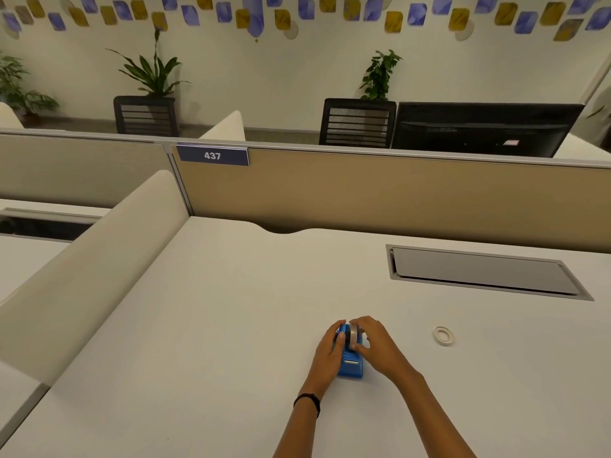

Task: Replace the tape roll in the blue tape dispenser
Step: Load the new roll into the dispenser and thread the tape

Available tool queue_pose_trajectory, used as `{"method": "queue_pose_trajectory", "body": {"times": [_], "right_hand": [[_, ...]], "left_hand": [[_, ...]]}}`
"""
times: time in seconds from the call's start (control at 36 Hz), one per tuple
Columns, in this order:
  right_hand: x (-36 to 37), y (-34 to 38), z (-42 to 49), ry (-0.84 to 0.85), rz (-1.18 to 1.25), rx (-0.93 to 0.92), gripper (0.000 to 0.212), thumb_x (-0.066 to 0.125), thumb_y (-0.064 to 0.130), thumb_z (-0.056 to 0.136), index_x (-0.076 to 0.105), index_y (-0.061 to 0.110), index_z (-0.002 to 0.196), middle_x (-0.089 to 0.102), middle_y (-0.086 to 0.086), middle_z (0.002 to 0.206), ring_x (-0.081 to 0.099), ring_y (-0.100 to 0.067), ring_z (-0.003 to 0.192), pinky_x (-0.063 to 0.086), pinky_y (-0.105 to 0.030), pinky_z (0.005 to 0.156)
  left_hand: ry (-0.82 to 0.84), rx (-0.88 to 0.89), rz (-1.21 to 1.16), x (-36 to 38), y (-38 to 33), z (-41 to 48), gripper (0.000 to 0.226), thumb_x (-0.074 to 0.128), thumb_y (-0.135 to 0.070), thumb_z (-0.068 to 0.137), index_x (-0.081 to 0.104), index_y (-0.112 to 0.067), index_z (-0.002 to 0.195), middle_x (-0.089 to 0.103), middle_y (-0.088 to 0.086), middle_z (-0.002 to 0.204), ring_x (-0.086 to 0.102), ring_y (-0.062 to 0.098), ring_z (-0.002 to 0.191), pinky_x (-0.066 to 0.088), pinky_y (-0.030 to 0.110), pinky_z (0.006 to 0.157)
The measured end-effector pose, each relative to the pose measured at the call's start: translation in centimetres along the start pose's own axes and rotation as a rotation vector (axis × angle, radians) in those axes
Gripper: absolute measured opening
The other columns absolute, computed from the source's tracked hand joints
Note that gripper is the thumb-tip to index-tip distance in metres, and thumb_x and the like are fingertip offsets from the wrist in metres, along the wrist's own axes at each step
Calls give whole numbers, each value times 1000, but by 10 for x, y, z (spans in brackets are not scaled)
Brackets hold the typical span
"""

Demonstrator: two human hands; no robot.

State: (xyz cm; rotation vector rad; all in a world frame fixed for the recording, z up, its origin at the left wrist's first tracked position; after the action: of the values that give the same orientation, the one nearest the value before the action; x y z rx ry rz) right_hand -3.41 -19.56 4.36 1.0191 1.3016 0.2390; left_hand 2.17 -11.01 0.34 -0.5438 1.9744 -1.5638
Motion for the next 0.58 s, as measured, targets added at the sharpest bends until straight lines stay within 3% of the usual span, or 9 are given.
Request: {"method": "queue_pose_trajectory", "body": {"times": [0.22, 0.58], "right_hand": [[9, -7, 8, 67, -152, 58, 52, 63, 19, 84, 39, 12, 129, 46, -8, 133, 38, -24, 122, 37, -31, 100], [10, -4, 7, 119, -138, 45, 50, 59, 19, 87, 35, 9, 129, 46, -13, 136, 46, -26, 121, 37, -31, 101]], "left_hand": [[14, 17, 25, 0, -1, -1, 40, 39, -15, 98, 34, -15, 138, 44, 5, 141, 44, 18, 128, 36, 32, 110], [-98, 30, -9, -5, -6, -3, 38, 46, -16, 96, 42, -12, 134, 51, 5, 135, 50, 18, 123, 40, 32, 107]]}}
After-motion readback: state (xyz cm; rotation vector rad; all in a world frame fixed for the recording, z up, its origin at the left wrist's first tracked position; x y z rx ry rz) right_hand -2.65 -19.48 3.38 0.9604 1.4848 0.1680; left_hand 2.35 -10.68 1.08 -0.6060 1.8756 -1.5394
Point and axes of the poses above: each hand's wrist, its own z-axis towards the middle knuckle, its own x-axis out of the palm, y = z × x, the point moved 9 cm from there along z, towards the middle knuckle
